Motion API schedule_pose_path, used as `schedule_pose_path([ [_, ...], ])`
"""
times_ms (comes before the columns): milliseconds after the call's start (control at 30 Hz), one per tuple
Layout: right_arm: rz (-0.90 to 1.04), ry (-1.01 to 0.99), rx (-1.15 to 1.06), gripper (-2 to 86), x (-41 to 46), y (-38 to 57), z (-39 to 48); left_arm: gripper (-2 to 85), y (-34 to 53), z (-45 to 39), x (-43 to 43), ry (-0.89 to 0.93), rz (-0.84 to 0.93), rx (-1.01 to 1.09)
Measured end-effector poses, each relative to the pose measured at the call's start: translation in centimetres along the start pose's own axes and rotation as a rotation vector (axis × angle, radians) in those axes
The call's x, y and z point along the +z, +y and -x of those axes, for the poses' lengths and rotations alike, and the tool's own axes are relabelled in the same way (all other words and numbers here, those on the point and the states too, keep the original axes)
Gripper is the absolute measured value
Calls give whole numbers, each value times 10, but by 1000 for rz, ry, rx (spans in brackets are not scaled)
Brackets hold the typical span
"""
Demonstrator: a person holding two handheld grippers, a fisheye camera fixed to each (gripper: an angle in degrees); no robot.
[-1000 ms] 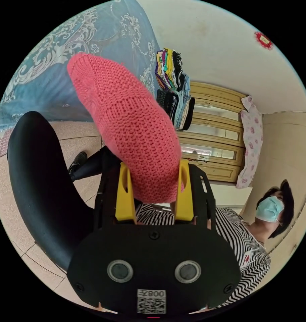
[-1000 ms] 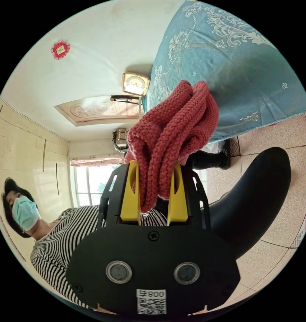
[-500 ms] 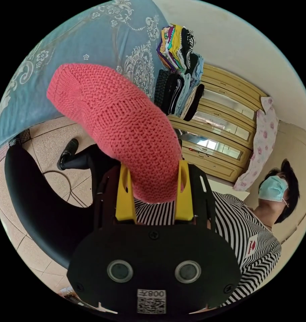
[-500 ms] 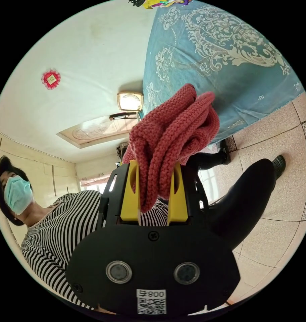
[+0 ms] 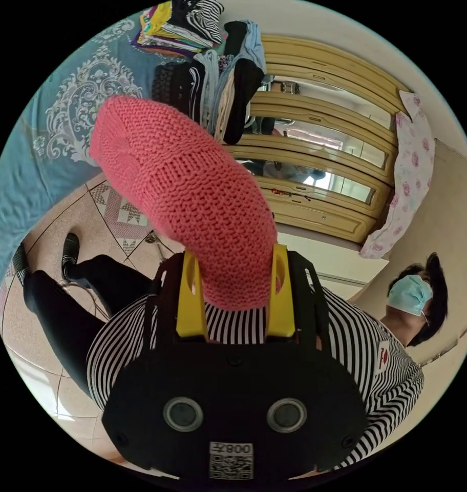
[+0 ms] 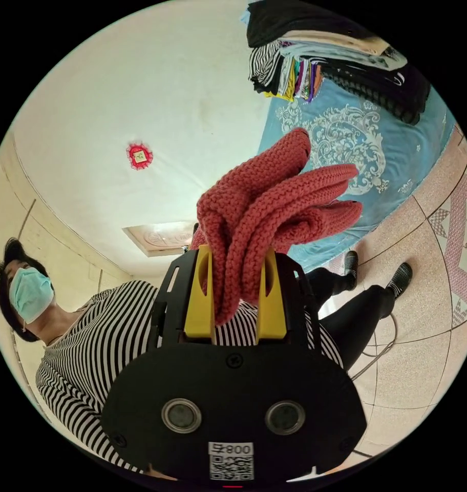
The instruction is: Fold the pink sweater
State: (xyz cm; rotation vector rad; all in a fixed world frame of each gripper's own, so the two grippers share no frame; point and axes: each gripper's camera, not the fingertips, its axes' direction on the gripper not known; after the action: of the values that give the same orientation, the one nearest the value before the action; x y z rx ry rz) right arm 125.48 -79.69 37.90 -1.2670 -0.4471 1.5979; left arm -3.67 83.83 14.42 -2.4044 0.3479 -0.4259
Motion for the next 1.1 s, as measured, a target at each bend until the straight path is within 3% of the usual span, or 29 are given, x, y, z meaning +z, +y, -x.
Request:
schedule_pose_path([
  [200, -14, -22, -106, 130, -70, 14, 93, 198, -109, -45, 57, -10, -21, 101],
  [367, 54, -24, -234, 131, -103, -14, 174, 198, -212, -78, 85, -36, -137, 200],
  [700, 174, 57, -408, 131, -189, -119, 352, 199, -444, -123, 144, -21, -288, 343],
  [1100, 177, 243, -695, 133, -314, -262, 594, 199, -759, -218, 218, -102, -450, 657],
])
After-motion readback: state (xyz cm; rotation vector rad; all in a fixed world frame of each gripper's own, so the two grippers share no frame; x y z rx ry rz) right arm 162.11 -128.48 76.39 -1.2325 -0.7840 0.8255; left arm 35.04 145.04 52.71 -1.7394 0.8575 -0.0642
